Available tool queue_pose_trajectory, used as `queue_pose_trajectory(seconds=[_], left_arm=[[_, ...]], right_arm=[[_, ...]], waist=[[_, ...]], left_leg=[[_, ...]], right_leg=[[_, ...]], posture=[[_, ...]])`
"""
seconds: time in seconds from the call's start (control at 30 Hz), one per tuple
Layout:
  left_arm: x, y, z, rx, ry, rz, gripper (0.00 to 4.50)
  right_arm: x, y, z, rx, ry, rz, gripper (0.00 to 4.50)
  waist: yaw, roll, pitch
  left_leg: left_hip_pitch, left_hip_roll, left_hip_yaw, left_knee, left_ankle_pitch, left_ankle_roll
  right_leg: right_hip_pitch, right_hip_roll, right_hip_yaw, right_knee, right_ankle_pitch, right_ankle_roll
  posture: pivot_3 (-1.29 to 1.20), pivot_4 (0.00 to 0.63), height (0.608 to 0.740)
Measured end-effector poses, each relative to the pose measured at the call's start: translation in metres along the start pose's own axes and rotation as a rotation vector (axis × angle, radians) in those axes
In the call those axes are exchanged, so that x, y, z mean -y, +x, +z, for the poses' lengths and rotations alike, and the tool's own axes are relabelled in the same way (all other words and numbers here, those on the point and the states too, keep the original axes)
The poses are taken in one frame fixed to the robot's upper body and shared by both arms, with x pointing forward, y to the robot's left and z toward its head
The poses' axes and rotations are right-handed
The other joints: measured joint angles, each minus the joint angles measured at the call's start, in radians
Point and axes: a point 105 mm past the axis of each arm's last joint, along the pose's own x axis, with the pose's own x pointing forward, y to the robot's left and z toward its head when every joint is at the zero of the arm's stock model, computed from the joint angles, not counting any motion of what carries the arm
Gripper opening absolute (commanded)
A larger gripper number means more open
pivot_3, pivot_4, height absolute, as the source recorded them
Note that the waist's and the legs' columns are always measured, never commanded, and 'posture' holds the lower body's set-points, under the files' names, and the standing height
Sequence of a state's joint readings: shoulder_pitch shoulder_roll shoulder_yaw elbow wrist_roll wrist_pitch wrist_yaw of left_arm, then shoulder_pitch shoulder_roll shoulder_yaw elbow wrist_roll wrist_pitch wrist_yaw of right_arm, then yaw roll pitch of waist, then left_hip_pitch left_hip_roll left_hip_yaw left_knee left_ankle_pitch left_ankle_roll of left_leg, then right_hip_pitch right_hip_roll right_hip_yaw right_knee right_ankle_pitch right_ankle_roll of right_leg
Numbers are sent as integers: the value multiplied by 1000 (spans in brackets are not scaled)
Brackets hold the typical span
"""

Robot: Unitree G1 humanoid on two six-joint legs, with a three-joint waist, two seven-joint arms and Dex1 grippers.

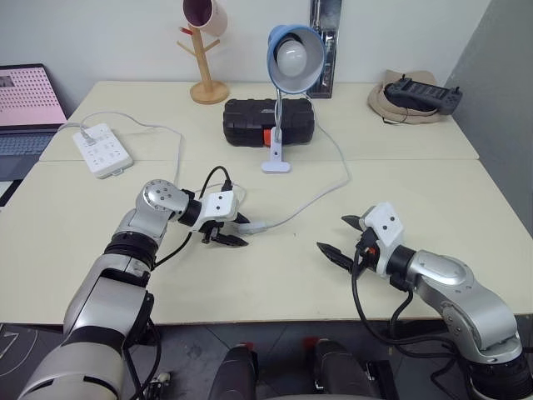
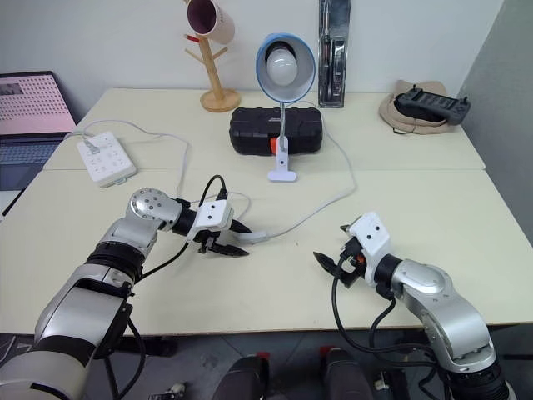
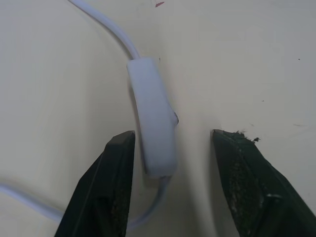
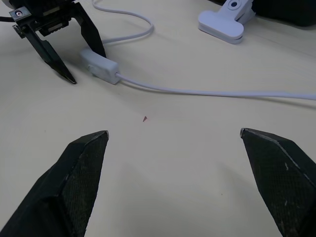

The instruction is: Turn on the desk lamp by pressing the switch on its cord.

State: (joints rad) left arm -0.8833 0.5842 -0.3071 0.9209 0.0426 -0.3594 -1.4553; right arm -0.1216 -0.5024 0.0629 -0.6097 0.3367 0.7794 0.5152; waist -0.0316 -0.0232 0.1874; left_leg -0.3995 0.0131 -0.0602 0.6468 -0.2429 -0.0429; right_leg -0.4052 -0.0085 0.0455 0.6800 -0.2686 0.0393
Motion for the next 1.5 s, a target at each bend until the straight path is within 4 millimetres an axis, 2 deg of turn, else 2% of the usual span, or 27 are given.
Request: queue_pose_trajectory(seconds=[0.1,0.2,0.37,0.47,0.57,0.67,0.73,0.77,0.83,0.97,1.07,1.3,1.5], left_arm=[[0,0,0,2,0,-1,1235],[4,1,0,14,-16,-13,511],[9,1,1,39,-50,-12,401],[13,8,11,106,-172,-17,401],[4,13,33,200,-273,24,401],[-19,18,83,435,-534,136,401],[-26,25,131,589,-688,129,401],[-26,25,148,633,-735,113,401],[-25,21,164,667,-835,92,401],[-16,17,163,731,-1083,-15,401],[-8,15,166,751,-1147,-75,401],[19,12,176,789,-1111,-226,401],[24,4,184,807,-1079,-270,401]], right_arm=[[-1,-1,-4,-10,9,-4,4500],[0,-4,-9,-26,16,-8,4500],[7,-9,-7,-15,23,-29,4500],[13,-13,-7,3,84,-47,4500],[13,-13,-6,26,145,-50,4500],[14,-13,1,103,337,-58,4500],[8,-10,16,174,465,8,4500],[4,-9,23,203,511,46,4500],[1,-13,36,255,601,110,4500],[0,-20,59,361,787,237,4500],[-1,-23,67,380,864,291,4500],[3,-25,85,385,962,349,4500],[-1,-19,89,352,982,376,4500]], waist=[[0,0,0],[0,0,0],[0,0,0],[1,0,0],[2,0,0],[3,0,0],[2,0,0],[2,0,0],[-10,0,0],[-24,1,0],[-24,1,0],[-22,1,0],[-20,0,0]], left_leg=[[0,0,0,0,0,0],[0,0,0,0,0,0],[0,0,0,0,0,0],[-1,0,-1,0,0,0],[-1,0,-3,1,0,0],[-2,0,-6,2,0,0],[-3,0,-6,2,0,0],[-3,0,-6,2,0,0],[0,0,-4,0,0,0],[1,1,-5,-1,0,0],[0,0,-4,0,0,0],[0,0,-2,0,0,0],[0,0,-1,0,0,0]], right_leg=[[0,0,0,0,0,0],[0,0,0,0,0,0],[0,0,0,0,0,0],[0,0,-1,0,0,0],[0,0,-2,0,0,0],[0,0,-3,0,0,0],[1,-1,-3,0,0,0],[1,-1,-3,0,0,0],[1,-1,-1,1,2,-4],[1,2,-2,2,2,-3],[1,1,-1,0,2,-3],[1,0,0,0,1,-1],[1,0,1,0,0,0]], posture=[[0,150,740],[0,150,740],[0,150,740],[0,150,740],[0,150,740],[0,150,740],[0,150,740],[0,150,740],[0,150,740],[0,150,740],[0,150,740],[0,150,740],[0,150,740]])
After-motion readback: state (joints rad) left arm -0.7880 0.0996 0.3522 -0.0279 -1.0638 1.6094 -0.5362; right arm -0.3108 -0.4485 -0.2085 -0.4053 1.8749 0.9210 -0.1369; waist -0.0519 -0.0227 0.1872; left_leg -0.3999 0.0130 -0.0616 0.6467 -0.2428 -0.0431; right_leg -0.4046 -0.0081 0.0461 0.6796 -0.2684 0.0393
